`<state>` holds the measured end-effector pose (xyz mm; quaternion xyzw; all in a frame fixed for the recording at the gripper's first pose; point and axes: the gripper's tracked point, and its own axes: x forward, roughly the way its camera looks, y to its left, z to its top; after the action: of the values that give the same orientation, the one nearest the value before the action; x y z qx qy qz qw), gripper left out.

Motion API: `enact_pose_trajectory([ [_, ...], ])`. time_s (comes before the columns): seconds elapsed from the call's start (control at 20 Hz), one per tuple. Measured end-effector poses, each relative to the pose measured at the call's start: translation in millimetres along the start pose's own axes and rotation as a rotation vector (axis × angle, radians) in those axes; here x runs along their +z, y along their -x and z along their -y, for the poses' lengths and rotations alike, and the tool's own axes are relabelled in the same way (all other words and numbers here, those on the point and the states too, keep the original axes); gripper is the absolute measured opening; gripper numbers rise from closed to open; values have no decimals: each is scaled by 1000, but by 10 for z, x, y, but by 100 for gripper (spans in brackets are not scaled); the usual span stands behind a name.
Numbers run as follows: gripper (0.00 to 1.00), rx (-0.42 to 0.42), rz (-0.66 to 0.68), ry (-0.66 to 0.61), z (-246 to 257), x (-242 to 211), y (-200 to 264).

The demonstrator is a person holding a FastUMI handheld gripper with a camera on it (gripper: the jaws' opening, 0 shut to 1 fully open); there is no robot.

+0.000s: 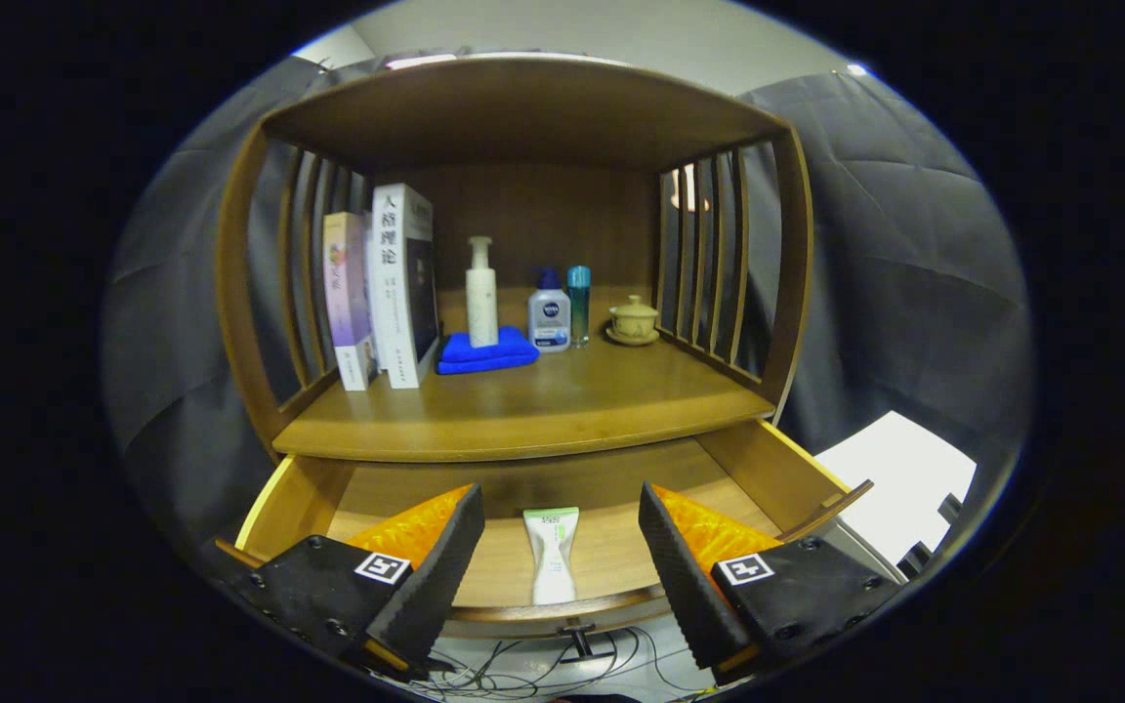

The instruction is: Pull open the drawer, take out the items inside it, and place them on the countertop above the cabinet.

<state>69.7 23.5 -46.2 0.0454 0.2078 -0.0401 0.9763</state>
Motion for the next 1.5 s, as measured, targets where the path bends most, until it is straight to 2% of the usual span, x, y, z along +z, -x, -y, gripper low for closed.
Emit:
enact_pose_trajectory([
  [0.35,99,-88,-288,17,118,-296,-612],
  [0.6,99,-59,-490,-9,13,-657,-912],
  [0.95,99,-65,-691,-35,-74,-961,-992],
  [1.1,99,-67,-735,-51,-108,-1094,-987],
  [1.2,95,-60,-760,-65,-147,-1174,-983],
  [1.4,54,-41,-746,-80,-177,-1230,-1057],
  [1.45,54,-53,-741,-92,-155,-1212,-1051],
  [1.5,49,-65,-733,-118,-142,-1225,-1073],
])
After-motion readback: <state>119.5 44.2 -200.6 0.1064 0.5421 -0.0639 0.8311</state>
